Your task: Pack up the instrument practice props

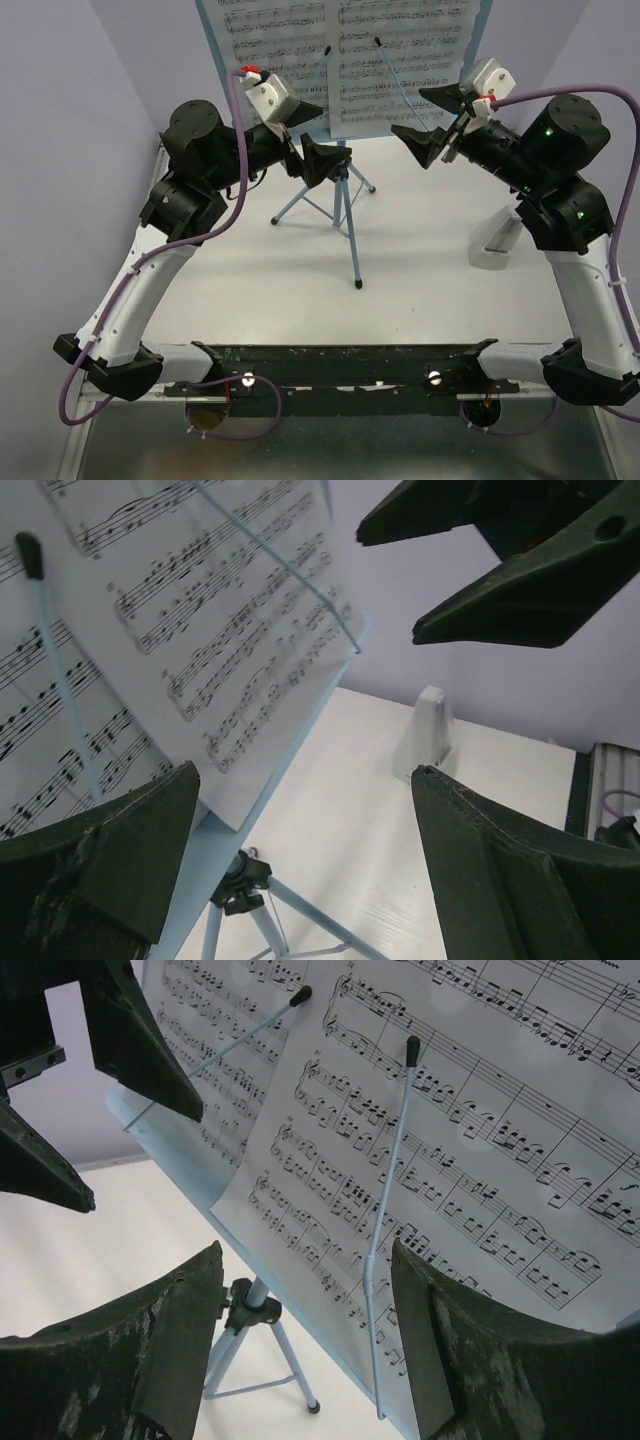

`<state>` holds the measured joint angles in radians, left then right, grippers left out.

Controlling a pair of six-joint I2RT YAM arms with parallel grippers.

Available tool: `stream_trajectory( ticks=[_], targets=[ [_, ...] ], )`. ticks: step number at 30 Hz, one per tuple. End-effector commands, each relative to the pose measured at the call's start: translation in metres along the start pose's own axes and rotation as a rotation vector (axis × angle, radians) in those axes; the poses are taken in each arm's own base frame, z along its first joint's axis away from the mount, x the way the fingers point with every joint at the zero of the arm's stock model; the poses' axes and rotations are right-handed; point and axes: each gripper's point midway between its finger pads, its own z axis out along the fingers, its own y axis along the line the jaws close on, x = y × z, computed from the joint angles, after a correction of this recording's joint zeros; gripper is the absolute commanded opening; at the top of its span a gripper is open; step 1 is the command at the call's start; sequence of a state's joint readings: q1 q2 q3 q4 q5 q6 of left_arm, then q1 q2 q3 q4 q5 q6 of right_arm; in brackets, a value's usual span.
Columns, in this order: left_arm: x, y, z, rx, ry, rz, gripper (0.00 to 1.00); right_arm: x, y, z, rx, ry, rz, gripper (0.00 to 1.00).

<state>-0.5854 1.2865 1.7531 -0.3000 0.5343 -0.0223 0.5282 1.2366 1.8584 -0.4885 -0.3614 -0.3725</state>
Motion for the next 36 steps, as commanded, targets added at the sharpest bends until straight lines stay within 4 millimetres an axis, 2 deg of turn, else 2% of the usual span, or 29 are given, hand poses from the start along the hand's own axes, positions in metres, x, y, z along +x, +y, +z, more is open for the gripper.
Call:
stream_trajectory(
  ticks=[1, 11, 15, 18, 21, 22, 26, 29, 36],
  targets=[
    [0.019, 0.027, -0.001, -0.185, 0.041, -0.091, 0.98, -0.013, -0.011, 0.013, 0.013, -0.063, -0.003, 0.74],
    [0.025, 0.032, 0.008, -0.189, 0.028, -0.088, 0.99, 0.001, -0.016, 0.038, 0.007, -0.050, 0.015, 0.63],
    [0.029, 0.034, 0.012, -0.191, 0.026, -0.093, 0.99, 0.002, -0.010, 0.042, -0.030, -0.057, 0.017, 0.52],
    [0.032, 0.035, 0.015, -0.188, 0.027, -0.098, 0.99, 0.002, -0.010, 0.040, -0.028, -0.058, 0.013, 0.32],
    [0.035, 0.037, 0.018, -0.191, 0.028, -0.100, 0.99, 0.001, -0.017, 0.036, 0.021, -0.063, 0.010, 0.04],
    [0.036, 0.038, 0.018, -0.194, 0.031, -0.105, 0.99, 0.002, -0.019, 0.033, 0.041, -0.063, 0.009, 0.00],
    [0.043, 0.043, 0.020, -0.224, 0.048, -0.114, 0.99, 0.006, -0.026, 0.027, 0.096, -0.059, 0.001, 0.00],
    [0.041, 0.044, 0.020, -0.242, 0.049, -0.108, 0.99, 0.007, -0.029, 0.024, 0.114, -0.063, 0.002, 0.00],
    [0.031, 0.029, 0.015, -0.166, 0.029, -0.052, 0.99, 0.011, -0.027, 0.023, 0.117, -0.069, -0.009, 0.00]
  ],
)
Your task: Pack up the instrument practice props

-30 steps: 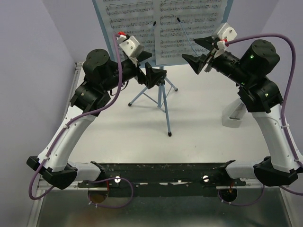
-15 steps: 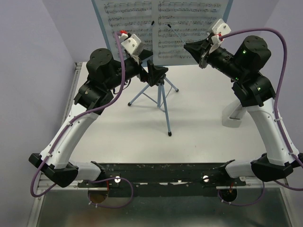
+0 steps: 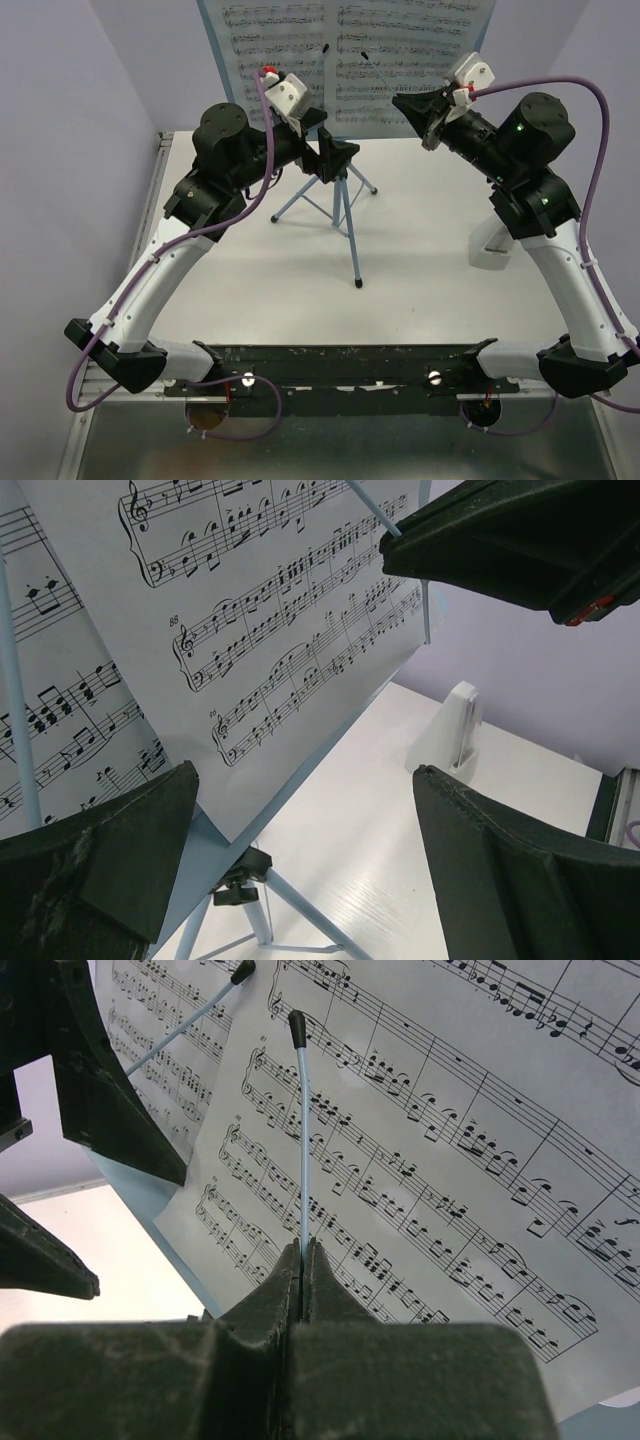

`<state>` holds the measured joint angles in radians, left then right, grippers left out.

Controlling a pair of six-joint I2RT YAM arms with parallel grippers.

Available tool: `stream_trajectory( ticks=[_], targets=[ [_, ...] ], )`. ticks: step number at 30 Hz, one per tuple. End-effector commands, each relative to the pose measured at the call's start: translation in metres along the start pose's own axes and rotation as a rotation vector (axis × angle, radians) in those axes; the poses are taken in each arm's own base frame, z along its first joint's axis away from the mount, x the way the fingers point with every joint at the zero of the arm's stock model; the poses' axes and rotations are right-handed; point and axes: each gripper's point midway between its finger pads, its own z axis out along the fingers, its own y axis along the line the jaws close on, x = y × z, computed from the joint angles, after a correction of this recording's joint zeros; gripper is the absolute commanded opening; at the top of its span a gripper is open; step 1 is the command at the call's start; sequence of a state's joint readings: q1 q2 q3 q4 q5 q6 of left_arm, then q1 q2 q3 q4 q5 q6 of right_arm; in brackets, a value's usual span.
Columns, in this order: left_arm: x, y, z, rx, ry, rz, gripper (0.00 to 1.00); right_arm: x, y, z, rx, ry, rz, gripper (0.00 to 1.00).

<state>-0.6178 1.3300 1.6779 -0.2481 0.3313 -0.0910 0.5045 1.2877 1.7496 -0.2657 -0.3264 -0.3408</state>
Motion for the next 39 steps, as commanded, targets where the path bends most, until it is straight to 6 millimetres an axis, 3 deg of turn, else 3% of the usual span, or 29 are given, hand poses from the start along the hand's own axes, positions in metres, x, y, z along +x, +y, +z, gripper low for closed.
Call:
stream_trajectory(
  ticks=[1, 4, 6, 8, 11, 14, 19, 24, 31, 39],
  targets=[
    [-0.013, -0.004, -0.008, 0.018, -0.037, 0.052, 0.99, -0.014, -0.007, -0.010, 0.039, -0.039, -0.017, 0.00],
    [-0.023, -0.011, -0.013, 0.052, -0.059, 0.086, 0.99, -0.014, -0.004, -0.010, 0.022, -0.044, -0.035, 0.01],
    [-0.033, -0.016, -0.017, 0.073, -0.085, 0.120, 0.99, -0.015, -0.004, -0.011, 0.021, -0.045, -0.049, 0.07],
    [-0.042, -0.021, -0.019, 0.103, -0.106, 0.173, 0.99, -0.013, -0.004, -0.012, 0.024, -0.039, -0.057, 0.21],
    [-0.047, -0.032, -0.020, 0.169, -0.118, 0.200, 0.99, -0.016, -0.003, -0.018, 0.015, -0.039, -0.084, 0.51],
    [-0.047, -0.035, -0.018, 0.193, -0.120, 0.193, 0.99, -0.020, 0.003, -0.028, -0.010, -0.038, -0.119, 0.67],
    [-0.052, -0.037, -0.017, 0.205, -0.132, 0.197, 0.99, -0.047, -0.003, -0.051, 0.035, -0.084, -0.115, 0.70],
    [-0.058, -0.051, -0.015, 0.294, -0.148, 0.195, 0.99, -0.092, -0.038, -0.066, 0.169, -0.163, -0.115, 0.75],
    [-0.058, -0.074, -0.013, 0.445, -0.167, 0.155, 0.98, -0.113, -0.072, -0.052, 0.229, -0.242, -0.164, 0.86],
    [-0.052, -0.072, 0.005, 0.456, -0.163, 0.119, 0.98, -0.133, -0.105, -0.031, 0.258, -0.328, -0.180, 0.89]
  ],
)
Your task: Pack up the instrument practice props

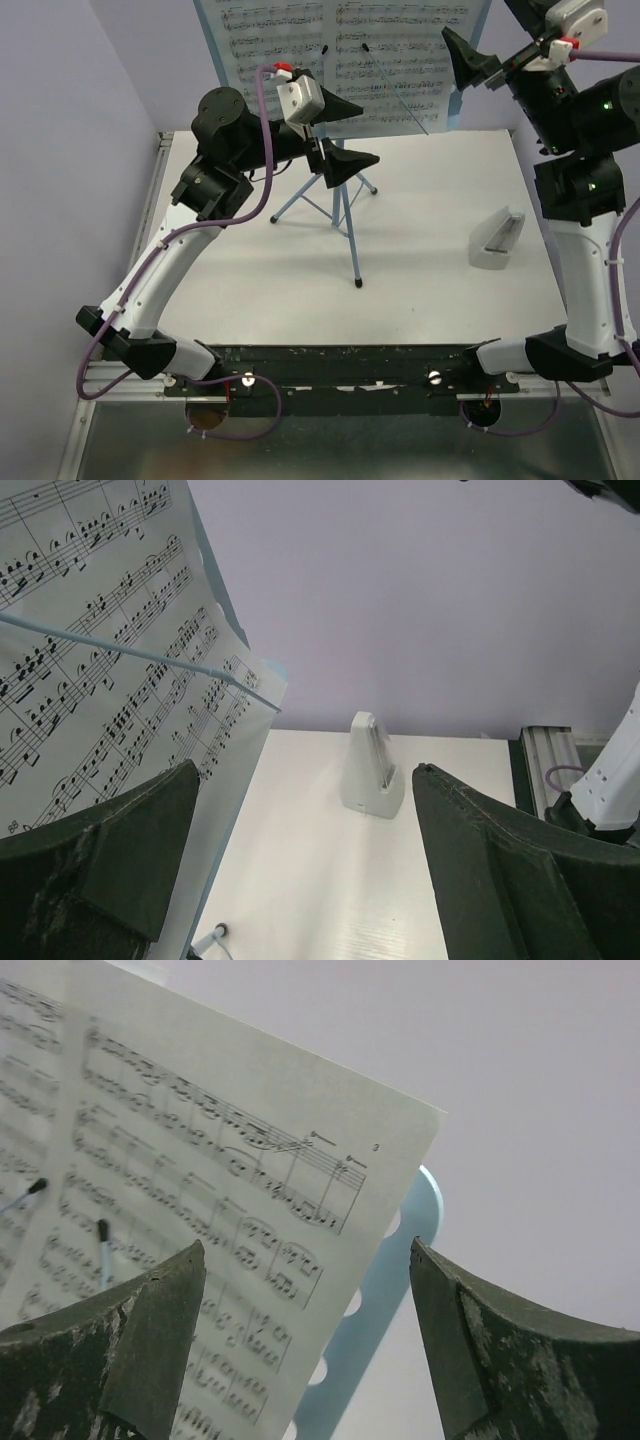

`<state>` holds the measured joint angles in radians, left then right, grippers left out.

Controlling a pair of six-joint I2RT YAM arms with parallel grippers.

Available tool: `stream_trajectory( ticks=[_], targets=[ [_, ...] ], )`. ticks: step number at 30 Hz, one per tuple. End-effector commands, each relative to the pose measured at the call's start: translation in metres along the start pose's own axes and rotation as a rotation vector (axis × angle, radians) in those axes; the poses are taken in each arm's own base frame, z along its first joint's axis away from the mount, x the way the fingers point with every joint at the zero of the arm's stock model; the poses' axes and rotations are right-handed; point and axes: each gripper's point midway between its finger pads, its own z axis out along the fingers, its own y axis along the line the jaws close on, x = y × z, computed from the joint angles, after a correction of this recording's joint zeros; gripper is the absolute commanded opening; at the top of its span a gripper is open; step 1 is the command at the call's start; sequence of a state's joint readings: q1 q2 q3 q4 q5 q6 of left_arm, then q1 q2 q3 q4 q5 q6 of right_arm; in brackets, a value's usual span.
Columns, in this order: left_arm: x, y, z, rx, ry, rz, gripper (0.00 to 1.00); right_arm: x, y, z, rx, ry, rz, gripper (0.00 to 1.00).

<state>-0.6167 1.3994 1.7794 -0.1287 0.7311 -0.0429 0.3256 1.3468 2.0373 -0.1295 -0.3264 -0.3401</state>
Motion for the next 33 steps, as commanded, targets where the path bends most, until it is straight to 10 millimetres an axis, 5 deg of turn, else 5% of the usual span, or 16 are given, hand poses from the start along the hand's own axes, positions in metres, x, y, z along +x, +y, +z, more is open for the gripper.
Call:
stream_trajectory(
  ticks=[1, 7, 17, 25, 33],
  targets=[
    [-0.015, -0.007, 0.007, 0.053, -0.044, -0.001, 0.97, -0.017, -0.013, 0.018, 0.004, -0.086, 0.010, 0.89],
    [-0.010, -0.007, 0.009, 0.059, -0.038, -0.006, 0.98, -0.018, -0.014, 0.029, -0.015, -0.122, 0.052, 0.90],
    [0.000, 0.001, 0.015, 0.038, -0.031, -0.016, 0.98, -0.016, 0.026, 0.028, -0.218, -0.135, 0.166, 0.86],
    [0.003, 0.006, 0.019, 0.027, -0.031, -0.036, 0.98, -0.009, 0.016, 0.025, -0.148, -0.113, 0.145, 0.77],
    [-0.004, 0.022, 0.029, -0.030, -0.066, -0.058, 0.98, -0.001, 0.013, 0.028, -0.137, -0.104, 0.107, 0.42]
  ],
)
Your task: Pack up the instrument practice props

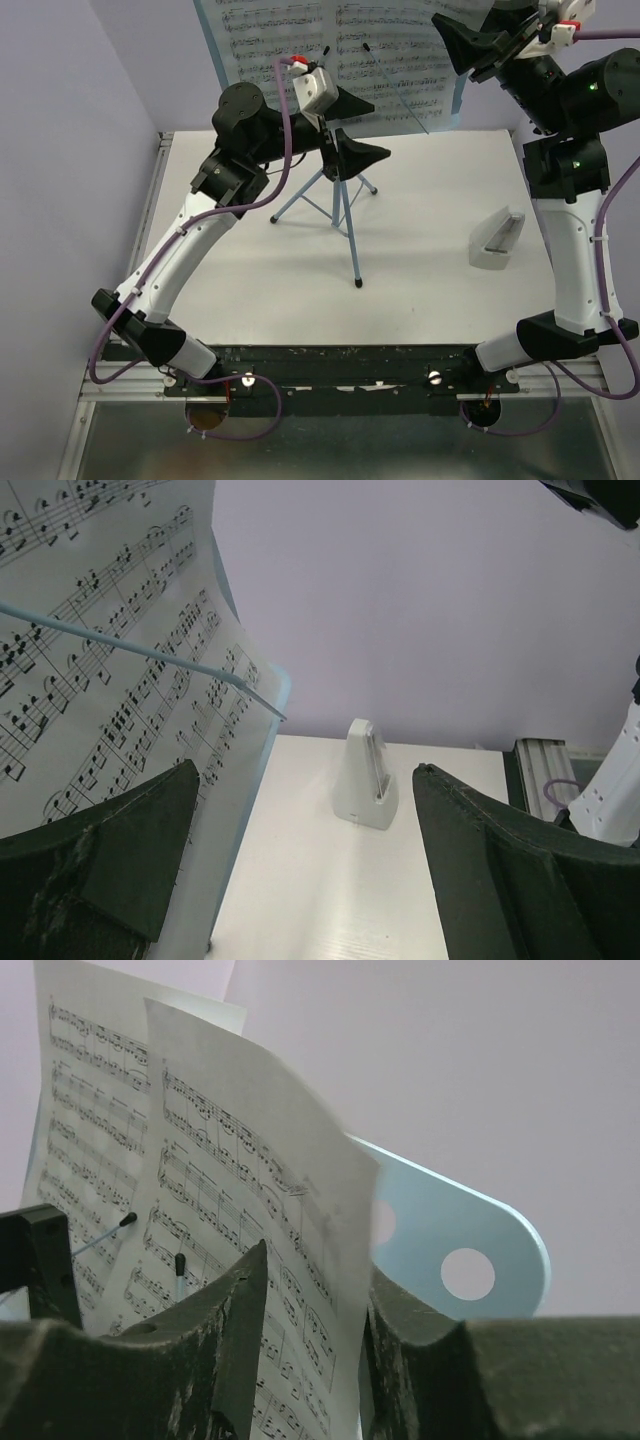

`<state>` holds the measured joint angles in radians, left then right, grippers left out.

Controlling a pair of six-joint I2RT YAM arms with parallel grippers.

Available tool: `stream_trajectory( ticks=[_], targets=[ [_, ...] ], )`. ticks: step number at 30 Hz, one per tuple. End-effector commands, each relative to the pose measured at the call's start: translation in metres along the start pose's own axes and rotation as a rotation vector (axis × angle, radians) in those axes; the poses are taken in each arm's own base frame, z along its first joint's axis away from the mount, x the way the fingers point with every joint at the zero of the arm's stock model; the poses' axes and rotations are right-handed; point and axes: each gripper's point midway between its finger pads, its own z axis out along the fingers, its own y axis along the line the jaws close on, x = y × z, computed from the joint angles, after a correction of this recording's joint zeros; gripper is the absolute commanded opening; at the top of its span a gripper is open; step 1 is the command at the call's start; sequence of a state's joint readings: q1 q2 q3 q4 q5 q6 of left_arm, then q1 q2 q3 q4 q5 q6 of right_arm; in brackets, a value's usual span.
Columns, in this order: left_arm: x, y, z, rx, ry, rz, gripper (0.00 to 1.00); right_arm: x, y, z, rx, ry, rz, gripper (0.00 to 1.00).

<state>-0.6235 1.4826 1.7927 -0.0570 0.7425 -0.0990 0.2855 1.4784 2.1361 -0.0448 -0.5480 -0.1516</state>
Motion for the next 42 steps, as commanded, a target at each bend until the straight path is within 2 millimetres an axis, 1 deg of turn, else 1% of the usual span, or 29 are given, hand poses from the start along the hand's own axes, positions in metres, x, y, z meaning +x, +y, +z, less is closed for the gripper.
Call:
stream_trajectory(
  ticks=[1, 3, 4, 5, 6, 12, 17, 18, 19, 21, 25, 26, 27, 29, 31, 33, 35, 39, 42],
  targets=[
    [-0.024, 0.012, 0.008, -0.057, -0.068, -0.015, 0.98, -0.009, -0.009, -0.003, 0.035, -0.022, -0.046, 0.35],
    [-0.023, 0.014, 0.012, -0.072, -0.071, -0.035, 0.99, -0.011, -0.009, -0.004, 0.041, -0.025, -0.056, 0.18],
    [-0.028, 0.017, 0.014, -0.082, -0.092, -0.024, 0.99, -0.009, -0.010, -0.004, 0.045, -0.022, -0.056, 0.12],
    [-0.028, 0.019, 0.016, -0.091, -0.096, -0.028, 0.99, -0.009, -0.011, -0.005, 0.053, -0.017, -0.055, 0.04],
    [-0.028, 0.020, 0.019, -0.093, -0.099, -0.033, 0.99, -0.009, -0.012, -0.006, 0.059, -0.017, -0.054, 0.00],
    [-0.027, 0.022, 0.035, -0.079, -0.116, -0.033, 0.99, -0.009, -0.012, -0.009, 0.071, -0.011, -0.050, 0.00],
    [-0.033, 0.019, 0.050, -0.057, -0.138, -0.015, 0.99, -0.011, -0.012, -0.011, 0.077, -0.012, -0.052, 0.00],
    [-0.034, 0.016, 0.053, -0.047, -0.140, -0.013, 0.99, -0.021, -0.015, -0.011, 0.090, -0.042, -0.070, 0.00],
    [-0.035, 0.014, 0.055, -0.035, -0.145, -0.004, 0.99, -0.024, -0.018, -0.010, 0.104, -0.050, -0.073, 0.00],
    [-0.039, 0.009, 0.056, -0.014, -0.154, 0.008, 0.99, -0.037, -0.027, -0.010, 0.142, -0.081, -0.095, 0.00],
    [-0.040, 0.009, 0.055, -0.015, -0.154, 0.015, 0.99, -0.087, -0.054, -0.012, 0.260, -0.183, -0.195, 0.00],
    [-0.041, 0.009, 0.054, -0.018, -0.155, 0.021, 0.99, -0.103, -0.060, -0.014, 0.294, -0.216, -0.221, 0.00],
    [-0.042, 0.009, 0.054, -0.021, -0.156, 0.021, 0.99, -0.114, -0.065, -0.016, 0.314, -0.242, -0.245, 0.00],
    [-0.040, 0.010, 0.054, -0.030, -0.151, 0.027, 0.99, -0.145, -0.069, -0.023, 0.350, -0.307, -0.311, 0.00],
    [-0.039, 0.011, 0.052, -0.037, -0.148, 0.032, 0.99, -0.170, -0.072, -0.032, 0.384, -0.362, -0.376, 0.00],
    [-0.038, 0.012, 0.052, -0.044, -0.144, 0.037, 0.99, -0.190, -0.075, -0.043, 0.428, -0.401, -0.433, 0.00],
    [-0.039, 0.013, 0.051, -0.052, -0.143, 0.044, 0.99, -0.205, -0.080, -0.054, 0.483, -0.418, -0.496, 0.00],
    [-0.044, 0.012, 0.045, -0.070, -0.144, 0.049, 0.99, -0.221, -0.101, -0.081, 0.661, -0.386, -0.625, 0.01],
    [-0.048, 0.010, 0.039, -0.076, -0.143, 0.057, 0.99, -0.213, -0.113, -0.093, 0.737, -0.313, -0.686, 0.01]
  ],
)
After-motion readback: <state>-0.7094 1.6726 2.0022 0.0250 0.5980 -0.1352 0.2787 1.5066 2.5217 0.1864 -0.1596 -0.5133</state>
